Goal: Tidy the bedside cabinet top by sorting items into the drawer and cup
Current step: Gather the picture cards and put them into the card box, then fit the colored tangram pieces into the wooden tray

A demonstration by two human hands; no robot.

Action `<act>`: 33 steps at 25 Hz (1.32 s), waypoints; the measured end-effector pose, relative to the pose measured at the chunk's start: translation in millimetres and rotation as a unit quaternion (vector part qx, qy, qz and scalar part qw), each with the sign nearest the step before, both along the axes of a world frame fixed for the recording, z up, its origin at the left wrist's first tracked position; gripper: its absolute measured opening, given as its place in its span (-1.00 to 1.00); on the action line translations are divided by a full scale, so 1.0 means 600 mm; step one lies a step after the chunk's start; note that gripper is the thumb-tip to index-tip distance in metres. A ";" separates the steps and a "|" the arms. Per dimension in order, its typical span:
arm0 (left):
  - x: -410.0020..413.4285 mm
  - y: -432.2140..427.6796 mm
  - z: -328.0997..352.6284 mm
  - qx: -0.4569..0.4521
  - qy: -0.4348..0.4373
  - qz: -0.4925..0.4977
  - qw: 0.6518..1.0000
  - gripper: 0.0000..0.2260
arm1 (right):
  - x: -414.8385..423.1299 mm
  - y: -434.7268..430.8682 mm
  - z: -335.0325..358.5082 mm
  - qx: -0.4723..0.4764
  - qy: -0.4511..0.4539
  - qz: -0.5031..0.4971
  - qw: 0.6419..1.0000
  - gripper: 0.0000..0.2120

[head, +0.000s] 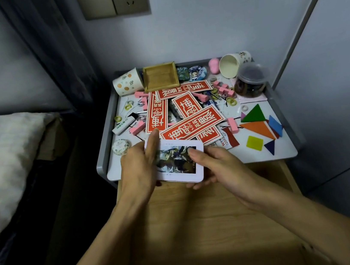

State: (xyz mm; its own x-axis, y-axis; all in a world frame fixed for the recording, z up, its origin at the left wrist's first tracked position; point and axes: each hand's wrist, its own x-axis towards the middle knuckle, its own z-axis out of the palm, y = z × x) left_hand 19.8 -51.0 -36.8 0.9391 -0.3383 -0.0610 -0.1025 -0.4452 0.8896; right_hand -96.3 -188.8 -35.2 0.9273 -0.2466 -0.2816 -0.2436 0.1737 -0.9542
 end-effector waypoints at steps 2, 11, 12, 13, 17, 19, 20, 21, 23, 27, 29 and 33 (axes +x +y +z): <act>0.002 0.007 -0.001 0.000 0.048 -0.026 0.999 -0.44 | 0.001 0.001 -0.001 -0.005 0.005 0.004 1.000 -0.71; 0.003 0.050 -0.004 0.047 0.051 -0.049 0.996 -0.35 | -0.011 0.024 -0.004 0.022 0.045 0.069 0.996 -0.72; 0.004 0.062 -0.002 0.069 0.053 -0.061 0.994 -0.33 | -0.016 0.029 -0.007 0.024 0.050 0.075 0.996 -0.73; 0.012 0.072 -0.002 0.117 0.049 -0.078 0.989 -0.34 | -0.021 0.030 -0.019 0.021 0.060 0.080 0.995 -0.74; 0.038 0.129 -0.017 0.498 -0.125 -0.069 0.855 -0.57 | -0.049 0.046 -0.090 -0.056 0.165 0.125 0.977 -0.74; 0.041 0.141 -0.029 0.546 -0.094 -0.055 0.830 -0.66 | -0.044 0.051 -0.128 -0.080 0.207 0.121 0.968 -0.74; 0.040 0.142 -0.037 0.551 -0.076 -0.068 0.828 -0.72 | -0.032 0.054 -0.142 -0.085 0.216 0.108 0.967 -0.76; 0.038 0.140 -0.047 0.554 -0.065 -0.081 0.826 -0.78 | -0.017 0.056 -0.154 -0.089 0.220 0.094 0.967 -0.77; 0.032 0.135 -0.066 0.559 -0.072 -0.099 0.820 -0.82 | 0.017 0.064 -0.167 -0.102 0.225 0.078 0.966 -0.78; 0.035 0.136 -0.080 0.567 -0.107 -0.107 0.810 -0.82 | 0.065 0.088 -0.185 -0.107 0.223 0.075 0.966 -0.78; 0.038 0.137 -0.080 0.568 -0.109 -0.114 0.808 -0.82 | 0.080 0.097 -0.188 -0.105 0.223 0.062 0.967 -0.76; 0.040 0.137 -0.078 0.575 -0.107 -0.122 0.802 -0.79 | 0.099 0.109 -0.198 -0.120 0.217 0.009 0.969 -0.70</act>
